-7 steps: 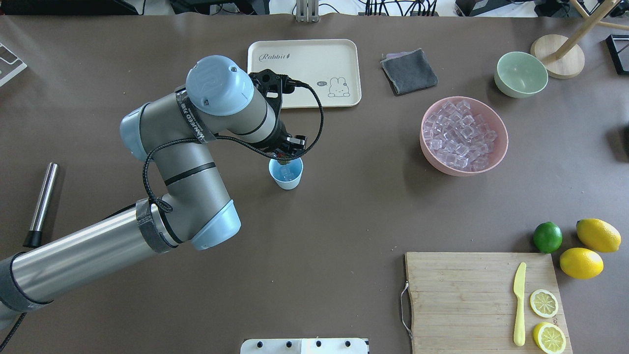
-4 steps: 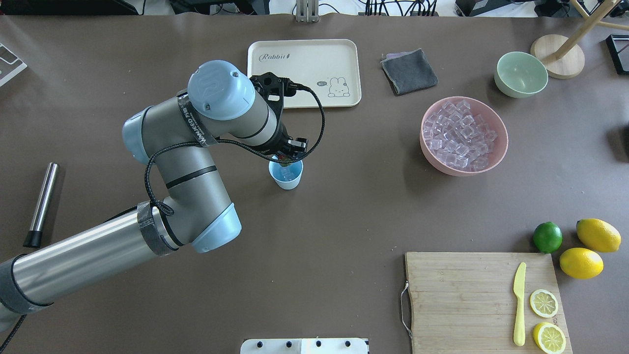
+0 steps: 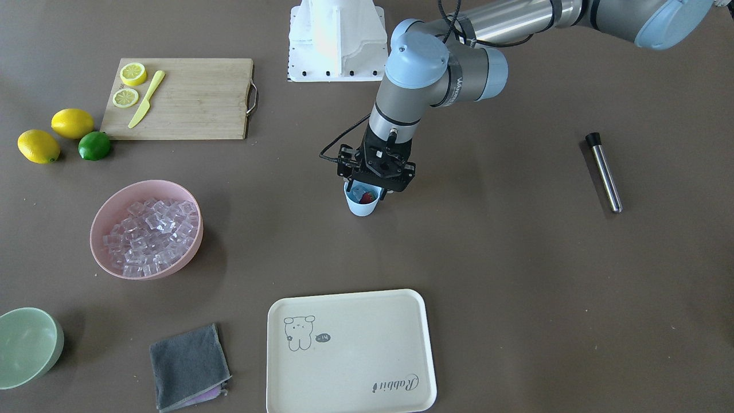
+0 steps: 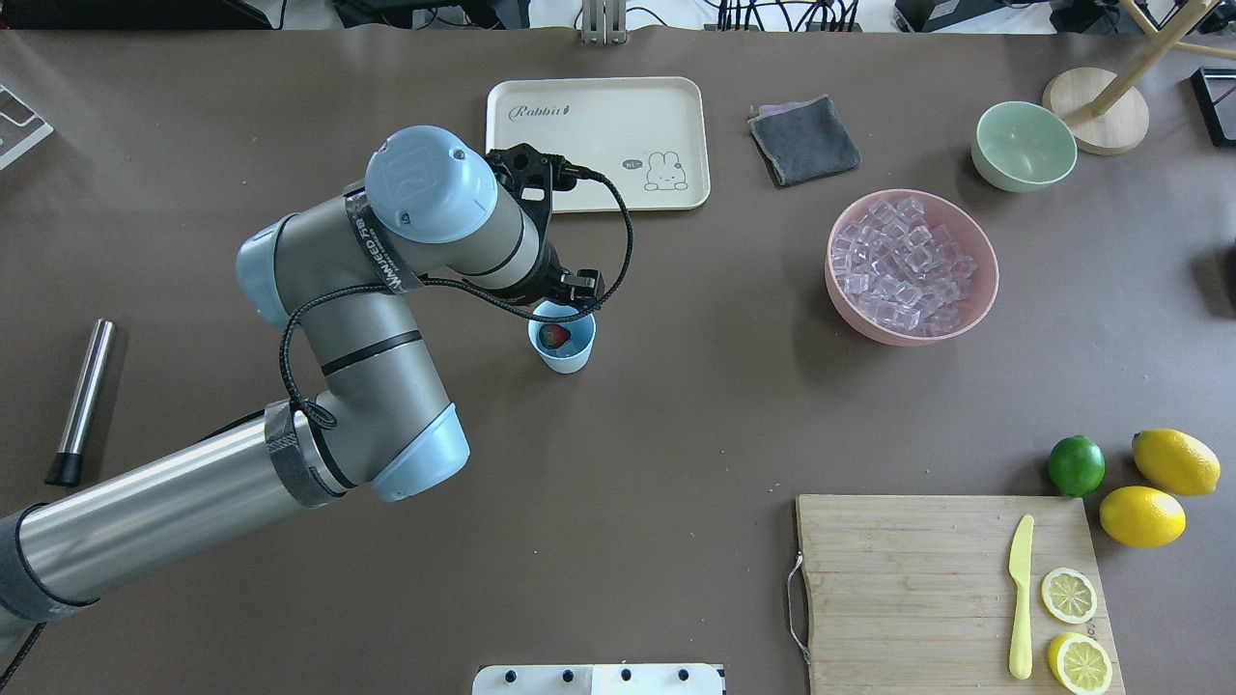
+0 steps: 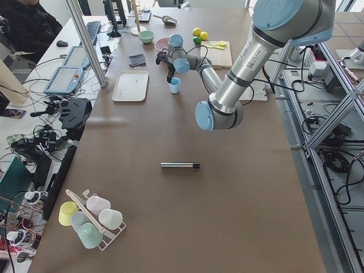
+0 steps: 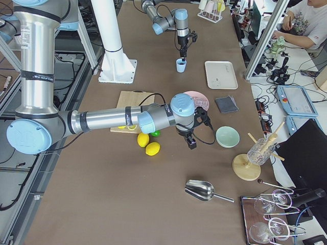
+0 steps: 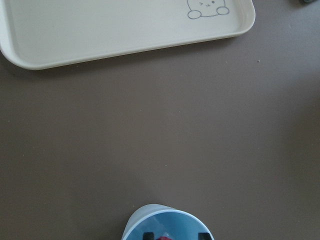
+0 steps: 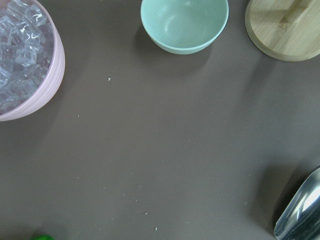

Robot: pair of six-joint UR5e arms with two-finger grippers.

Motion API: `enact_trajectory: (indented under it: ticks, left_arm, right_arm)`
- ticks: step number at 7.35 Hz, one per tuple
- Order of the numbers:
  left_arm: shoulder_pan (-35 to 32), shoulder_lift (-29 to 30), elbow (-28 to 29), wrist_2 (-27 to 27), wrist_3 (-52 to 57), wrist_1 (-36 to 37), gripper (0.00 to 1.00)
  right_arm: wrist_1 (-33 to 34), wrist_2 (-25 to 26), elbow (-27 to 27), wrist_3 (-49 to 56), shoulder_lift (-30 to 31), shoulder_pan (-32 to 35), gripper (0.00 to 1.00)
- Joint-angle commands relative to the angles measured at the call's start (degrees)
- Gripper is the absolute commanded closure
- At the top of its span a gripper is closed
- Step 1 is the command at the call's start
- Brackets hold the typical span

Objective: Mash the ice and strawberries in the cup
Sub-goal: 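Move the left gripper back toward the metal pestle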

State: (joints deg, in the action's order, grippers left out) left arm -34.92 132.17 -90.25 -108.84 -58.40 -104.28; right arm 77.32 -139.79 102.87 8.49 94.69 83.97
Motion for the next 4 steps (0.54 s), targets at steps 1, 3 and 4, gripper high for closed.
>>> enact_trajectory:
  ticks: [1,3,4]
  left_arm:
    - [-7.13,-7.15,-6.4,-4.94,-0.56,0.66,0.25]
    - [-20.65,-16.12,-6.36,-13.39,5.09,0.57,0.25]
    - [-25.33,-17.38,-3.21,-13.59,10.71,0.57,0.26]
  right_arm:
    - [0.02,-0.13,0.22,-0.14,-0.2,0.05,0.05]
    - [-0.06,-0.22,0.75,-1.36,-0.2,0.05,0.05]
    - [-0.15,-0.22,0.93,-1.9,-0.2,-0.04,0.05]
